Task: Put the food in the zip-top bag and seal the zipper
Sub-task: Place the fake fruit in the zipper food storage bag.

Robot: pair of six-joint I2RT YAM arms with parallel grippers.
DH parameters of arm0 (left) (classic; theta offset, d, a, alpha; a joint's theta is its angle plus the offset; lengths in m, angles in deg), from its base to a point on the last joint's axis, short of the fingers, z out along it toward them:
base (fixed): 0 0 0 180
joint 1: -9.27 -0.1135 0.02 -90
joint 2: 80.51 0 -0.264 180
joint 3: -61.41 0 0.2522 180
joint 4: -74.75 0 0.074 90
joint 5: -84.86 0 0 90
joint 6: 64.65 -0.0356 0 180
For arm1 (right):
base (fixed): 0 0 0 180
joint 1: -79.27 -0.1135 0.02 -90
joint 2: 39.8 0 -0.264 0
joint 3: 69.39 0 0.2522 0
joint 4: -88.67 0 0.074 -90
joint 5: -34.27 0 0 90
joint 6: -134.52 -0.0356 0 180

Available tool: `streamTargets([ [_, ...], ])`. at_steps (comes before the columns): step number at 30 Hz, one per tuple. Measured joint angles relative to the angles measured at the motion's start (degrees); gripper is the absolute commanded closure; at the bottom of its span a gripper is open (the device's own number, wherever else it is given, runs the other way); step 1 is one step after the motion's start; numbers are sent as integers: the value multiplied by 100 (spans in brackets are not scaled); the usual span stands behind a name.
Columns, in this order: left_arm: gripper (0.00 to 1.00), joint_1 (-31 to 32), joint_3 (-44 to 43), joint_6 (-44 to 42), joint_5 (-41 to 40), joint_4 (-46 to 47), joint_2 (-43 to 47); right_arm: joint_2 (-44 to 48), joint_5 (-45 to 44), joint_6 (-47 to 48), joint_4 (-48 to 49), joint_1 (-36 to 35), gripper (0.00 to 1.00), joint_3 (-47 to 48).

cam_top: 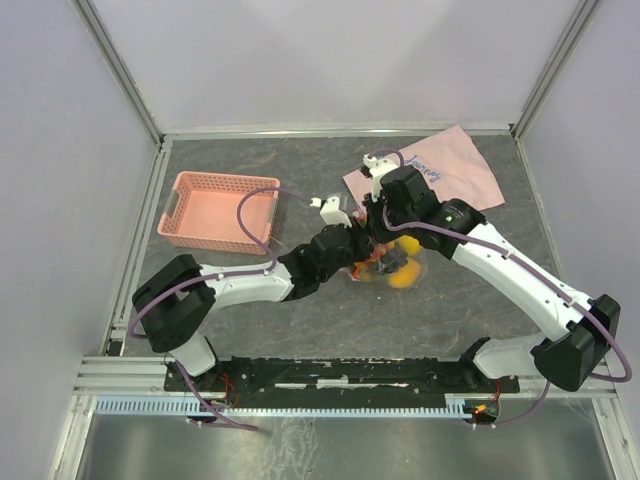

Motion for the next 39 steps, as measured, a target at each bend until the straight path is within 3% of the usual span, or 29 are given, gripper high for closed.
streamTargets([
  [4, 67, -11, -13, -153, 160, 46, 0, 22, 15, 4, 4, -4, 98, 0],
  [9, 62, -50, -13, -496, 356, 39, 90, 50, 4, 0, -44, -7, 98, -7],
  [17, 43, -103, 208, -595, 275, -291, 732, 177, -133, 0, -39, -66, 98, -9],
  [30, 30, -94, 514, -610, 286, -1314, 1768, 177, -247, -35, 70, -87, 98, -17],
  [39, 30, -74, 577, -610, 251, -2092, 2658, 149, -350, -35, 151, -63, 98, -22],
])
